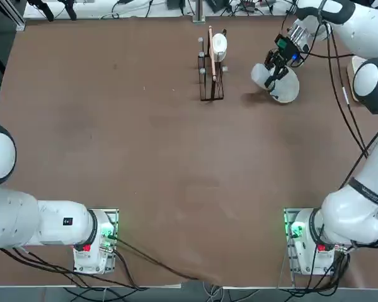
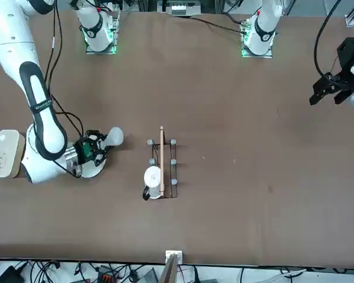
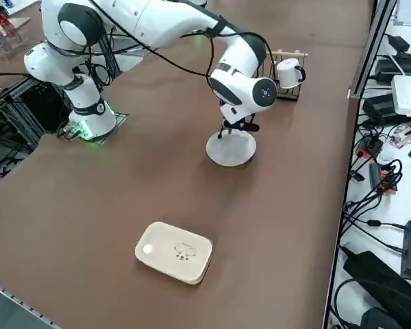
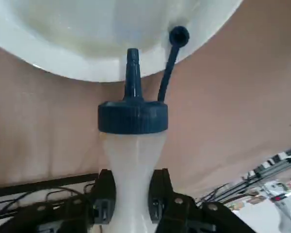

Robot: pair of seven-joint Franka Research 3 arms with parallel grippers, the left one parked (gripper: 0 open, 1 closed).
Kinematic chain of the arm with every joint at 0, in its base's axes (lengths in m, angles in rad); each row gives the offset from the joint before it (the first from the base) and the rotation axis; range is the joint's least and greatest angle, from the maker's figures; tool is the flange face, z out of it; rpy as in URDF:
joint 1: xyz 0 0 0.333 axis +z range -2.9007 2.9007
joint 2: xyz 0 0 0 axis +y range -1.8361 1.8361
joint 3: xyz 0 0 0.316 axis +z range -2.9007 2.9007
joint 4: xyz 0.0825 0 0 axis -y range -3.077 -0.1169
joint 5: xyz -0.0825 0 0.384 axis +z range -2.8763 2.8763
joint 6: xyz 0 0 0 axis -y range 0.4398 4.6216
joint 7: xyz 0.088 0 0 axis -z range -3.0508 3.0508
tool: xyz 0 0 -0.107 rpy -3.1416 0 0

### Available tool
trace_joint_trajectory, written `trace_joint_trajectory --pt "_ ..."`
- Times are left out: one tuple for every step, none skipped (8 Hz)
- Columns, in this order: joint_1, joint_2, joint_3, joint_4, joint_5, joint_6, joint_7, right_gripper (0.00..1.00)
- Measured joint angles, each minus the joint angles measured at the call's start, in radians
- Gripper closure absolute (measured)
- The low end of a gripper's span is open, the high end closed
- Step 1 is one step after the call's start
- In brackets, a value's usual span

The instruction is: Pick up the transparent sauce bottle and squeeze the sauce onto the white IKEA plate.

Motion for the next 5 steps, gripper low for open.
trace_joint_trajectory --pt "-0.004 -0.002 0.0 0.0 0.003 0.011 0.002 0.63" --pt "-0.006 -0.004 -0.001 0.002 0.003 0.018 0.003 0.63" --pt "-0.006 -0.004 -0.002 0.007 0.002 0.027 0.011 0.63" --pt "-0.005 -0.006 -0.001 0.012 -0.018 0.035 0.022 0.63" --pt "-0.003 -0.009 -0.001 0.014 -0.061 0.037 0.025 0.63"
